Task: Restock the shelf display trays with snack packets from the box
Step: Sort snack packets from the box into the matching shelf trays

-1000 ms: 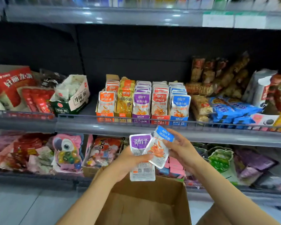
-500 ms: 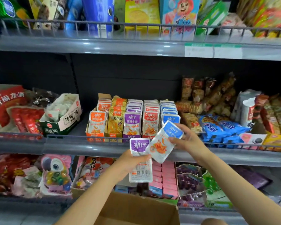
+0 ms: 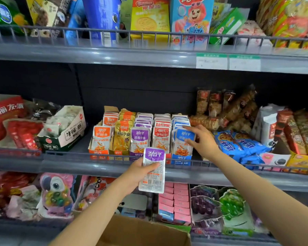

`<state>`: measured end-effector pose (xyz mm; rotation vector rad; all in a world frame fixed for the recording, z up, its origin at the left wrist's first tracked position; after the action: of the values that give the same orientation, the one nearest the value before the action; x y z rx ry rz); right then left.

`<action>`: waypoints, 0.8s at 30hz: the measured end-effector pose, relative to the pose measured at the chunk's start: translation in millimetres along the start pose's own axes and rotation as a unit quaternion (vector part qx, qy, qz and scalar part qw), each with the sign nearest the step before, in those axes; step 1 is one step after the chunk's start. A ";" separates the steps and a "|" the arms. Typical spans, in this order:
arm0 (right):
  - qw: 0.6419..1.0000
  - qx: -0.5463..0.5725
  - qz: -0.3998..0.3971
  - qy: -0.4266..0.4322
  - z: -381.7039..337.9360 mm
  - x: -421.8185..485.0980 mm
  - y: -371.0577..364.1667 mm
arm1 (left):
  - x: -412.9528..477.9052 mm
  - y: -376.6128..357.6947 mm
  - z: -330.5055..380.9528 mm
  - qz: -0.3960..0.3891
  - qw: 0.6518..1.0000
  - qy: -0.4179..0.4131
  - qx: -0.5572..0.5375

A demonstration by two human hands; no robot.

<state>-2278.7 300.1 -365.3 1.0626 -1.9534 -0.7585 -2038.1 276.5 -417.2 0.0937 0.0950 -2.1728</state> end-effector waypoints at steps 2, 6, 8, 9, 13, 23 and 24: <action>0.996 -0.085 -0.017 0.013 -3.7 -1.3 -3.9 | -2.5 1.2 1.7 0.006 1.000 -0.007 0.010; 0.991 -0.130 0.015 -0.005 -13.2 -5.8 -0.6 | -4.9 6.0 4.6 0.023 0.999 -0.024 0.033; 0.995 -0.049 0.079 0.032 -32.0 -15.2 4.1 | -5.5 9.2 7.9 0.037 0.997 -0.049 0.039; 0.995 0.024 0.090 0.045 -44.1 -21.7 5.2 | -6.1 9.8 10.6 0.045 0.996 -0.061 0.039; 0.948 0.299 -0.099 -0.049 -83.4 -43.7 -16.6 | -8.4 11.9 22.6 0.074 0.992 -0.097 0.016; 0.848 0.482 -0.135 -0.177 -108.1 -53.0 -51.3 | -38.2 35.4 40.0 0.072 0.850 -0.296 0.429; 0.839 0.494 -0.137 -0.184 -111.8 -53.1 -52.2 | -39.7 38.0 38.6 0.059 0.830 -0.294 0.470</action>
<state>-2144.5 306.5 -365.5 1.9357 -2.6360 -0.0004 -1985.5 283.4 -376.0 -0.0191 -1.3023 -1.8349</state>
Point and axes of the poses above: each hand's wrist, its own x-axis towards the middle knuckle, its own y-axis out of the back of the hand, z = x × y, the point moved 3 cm from there along x, towards the middle knuckle, and after that the axes turned 8 degrees about -y, right-handed, at the moved point
